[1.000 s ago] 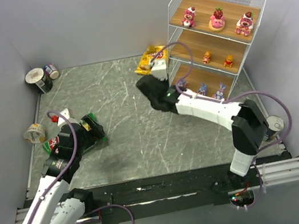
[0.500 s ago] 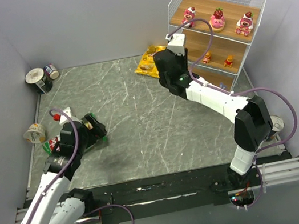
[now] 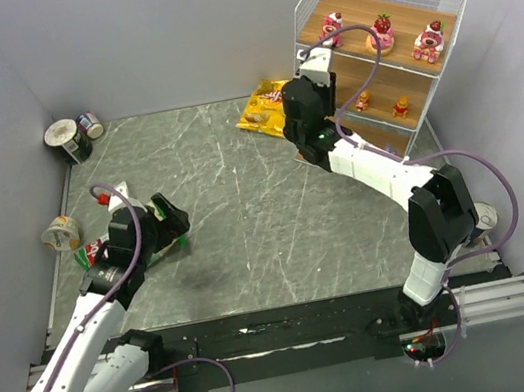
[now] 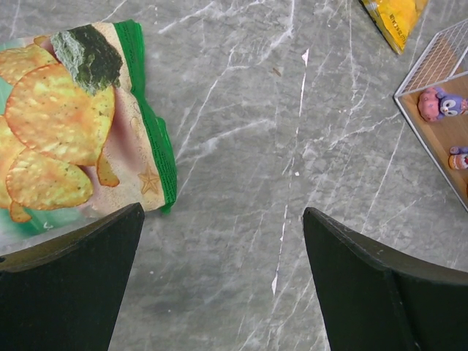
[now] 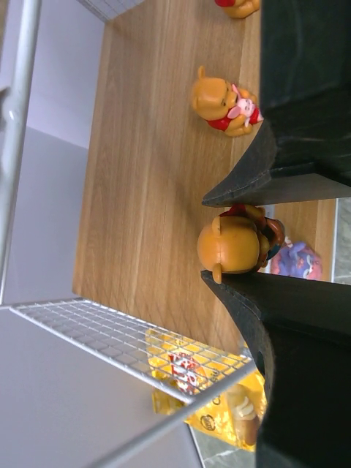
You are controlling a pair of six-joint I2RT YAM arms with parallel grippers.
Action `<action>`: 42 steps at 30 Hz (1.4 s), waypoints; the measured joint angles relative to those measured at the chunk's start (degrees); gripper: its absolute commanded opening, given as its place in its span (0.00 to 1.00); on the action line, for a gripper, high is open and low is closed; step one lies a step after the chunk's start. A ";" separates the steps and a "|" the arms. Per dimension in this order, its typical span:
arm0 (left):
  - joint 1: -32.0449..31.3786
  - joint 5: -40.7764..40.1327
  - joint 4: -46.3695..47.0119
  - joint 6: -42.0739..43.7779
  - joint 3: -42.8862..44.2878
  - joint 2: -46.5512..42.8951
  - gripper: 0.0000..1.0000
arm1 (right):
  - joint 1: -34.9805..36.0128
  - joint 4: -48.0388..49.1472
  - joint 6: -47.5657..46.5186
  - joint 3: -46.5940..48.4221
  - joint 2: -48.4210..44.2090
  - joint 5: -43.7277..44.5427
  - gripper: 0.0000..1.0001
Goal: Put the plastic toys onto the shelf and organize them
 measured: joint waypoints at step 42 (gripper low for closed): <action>1.36 0.42 0.94 0.22 0.00 0.90 0.96 | -2.16 -7.50 10.75 3.85 6.01 -0.81 0.14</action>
